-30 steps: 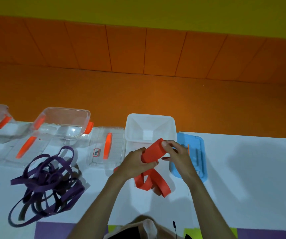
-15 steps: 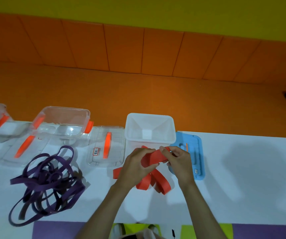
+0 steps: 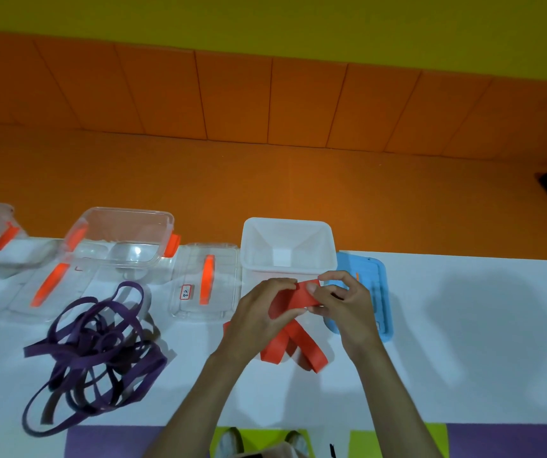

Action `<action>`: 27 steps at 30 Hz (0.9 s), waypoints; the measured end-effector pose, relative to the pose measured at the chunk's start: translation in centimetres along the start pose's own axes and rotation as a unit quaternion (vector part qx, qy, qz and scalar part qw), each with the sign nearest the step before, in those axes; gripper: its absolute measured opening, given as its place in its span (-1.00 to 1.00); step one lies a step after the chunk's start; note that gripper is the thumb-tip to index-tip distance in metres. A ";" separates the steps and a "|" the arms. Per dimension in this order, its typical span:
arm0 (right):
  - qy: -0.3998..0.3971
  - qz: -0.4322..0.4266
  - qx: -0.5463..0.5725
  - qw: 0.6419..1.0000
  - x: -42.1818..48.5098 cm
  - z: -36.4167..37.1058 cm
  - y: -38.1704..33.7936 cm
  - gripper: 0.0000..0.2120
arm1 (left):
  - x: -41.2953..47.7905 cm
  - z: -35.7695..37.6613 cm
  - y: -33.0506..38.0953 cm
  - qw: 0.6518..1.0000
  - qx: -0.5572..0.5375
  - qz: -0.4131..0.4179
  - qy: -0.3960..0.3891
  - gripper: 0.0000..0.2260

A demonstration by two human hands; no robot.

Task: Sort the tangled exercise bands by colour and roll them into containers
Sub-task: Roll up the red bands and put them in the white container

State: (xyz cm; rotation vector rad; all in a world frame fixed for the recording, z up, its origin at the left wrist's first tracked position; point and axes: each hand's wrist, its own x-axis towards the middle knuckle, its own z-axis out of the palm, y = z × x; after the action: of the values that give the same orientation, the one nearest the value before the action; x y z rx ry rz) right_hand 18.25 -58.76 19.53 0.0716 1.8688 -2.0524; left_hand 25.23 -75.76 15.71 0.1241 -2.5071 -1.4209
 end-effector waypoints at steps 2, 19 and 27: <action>-0.013 0.010 0.011 1.000 -0.1 0.1 -0.7 -0.77 | 0.2 -0.3 0.7 1.000 -0.026 0.004 0.008 -0.68; -0.088 0.143 0.237 0.957 0.1 1.9 0.0 -0.72 | 0.8 1.4 2.6 0.965 -0.218 -0.016 0.145 -0.71; -0.103 0.125 0.267 0.950 -0.2 2.4 0.0 -0.76 | 1.6 0.7 1.7 0.962 -0.249 -0.041 0.103 -0.66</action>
State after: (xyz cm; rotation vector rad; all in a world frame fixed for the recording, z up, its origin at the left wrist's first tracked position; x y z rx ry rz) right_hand 18.89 -61.04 19.86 0.2108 1.0842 -2.2221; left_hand 23.56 -74.63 17.13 0.2645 -1.9353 -1.9131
